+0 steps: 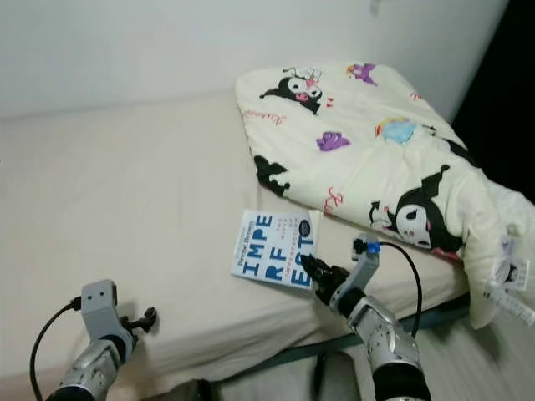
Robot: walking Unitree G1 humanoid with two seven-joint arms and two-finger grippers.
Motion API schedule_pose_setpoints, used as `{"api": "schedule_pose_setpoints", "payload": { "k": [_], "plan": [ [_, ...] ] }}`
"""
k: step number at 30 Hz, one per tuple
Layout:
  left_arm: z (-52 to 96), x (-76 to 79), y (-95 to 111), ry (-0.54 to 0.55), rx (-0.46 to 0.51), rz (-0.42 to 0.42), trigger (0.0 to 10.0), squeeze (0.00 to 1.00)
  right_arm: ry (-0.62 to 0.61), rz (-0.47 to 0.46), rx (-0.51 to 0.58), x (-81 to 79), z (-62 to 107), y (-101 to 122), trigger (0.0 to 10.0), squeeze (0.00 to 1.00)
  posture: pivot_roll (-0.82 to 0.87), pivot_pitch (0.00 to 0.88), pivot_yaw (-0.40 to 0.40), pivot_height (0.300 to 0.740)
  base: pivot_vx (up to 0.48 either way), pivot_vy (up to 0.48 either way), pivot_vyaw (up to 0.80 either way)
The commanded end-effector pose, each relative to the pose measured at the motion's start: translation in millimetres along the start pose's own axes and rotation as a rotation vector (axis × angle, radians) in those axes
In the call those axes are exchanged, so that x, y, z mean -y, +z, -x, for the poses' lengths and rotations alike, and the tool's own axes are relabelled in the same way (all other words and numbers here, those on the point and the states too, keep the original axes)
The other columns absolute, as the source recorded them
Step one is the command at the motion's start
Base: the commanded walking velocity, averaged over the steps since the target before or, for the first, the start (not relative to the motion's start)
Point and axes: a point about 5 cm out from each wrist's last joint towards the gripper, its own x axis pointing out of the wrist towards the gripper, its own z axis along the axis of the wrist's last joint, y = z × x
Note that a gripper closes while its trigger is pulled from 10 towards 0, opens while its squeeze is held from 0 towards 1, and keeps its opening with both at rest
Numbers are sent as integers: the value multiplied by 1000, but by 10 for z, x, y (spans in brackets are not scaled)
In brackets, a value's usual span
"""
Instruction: Clean up the room
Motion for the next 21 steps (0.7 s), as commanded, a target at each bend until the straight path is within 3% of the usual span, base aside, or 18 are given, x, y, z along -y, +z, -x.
{"api": "schedule_pose_setpoints", "payload": {
  "k": [1, 9, 14, 18, 20, 21],
  "plan": [
    [47, -93, -122, 24, -47, -7, 10000, 0, -5, 0, -18, 38, 34, -95, 0, 0, -37, 97, 55, 654, -480, 0, 0],
    [95, -160, -235, 58, -86, -34, 10000, 0, -79, -21, -59, 198, 176, -260, 0, 0, -40, 102, 55, 678, 0, 0, 0],
    [180, -234, -430, 81, -162, -52, 10000, 0, -174, -13, -163, 357, 326, -531, 0, 0, -42, 104, 52, 697, 0, 0, 0],
    [252, -275, -586, 97, -228, -66, 10000, 0, -254, -70, -209, 462, 467, -732, 0, 0, -41, 101, 47, 707, 0, 0, 0],
    [350, -313, -770, 104, -304, -86, 10000, 0, -375, -138, -270, 572, 684, -984, 0, 0, -36, 93, 41, 717, 0, 0, 0],
    [350, -313, -770, 104, -304, -86, 10000, 0, -375, -138, -270, 572, 684, -984, 0, 0, -36, 93, 41, 717, 0, 0, 0]
  ]
}}
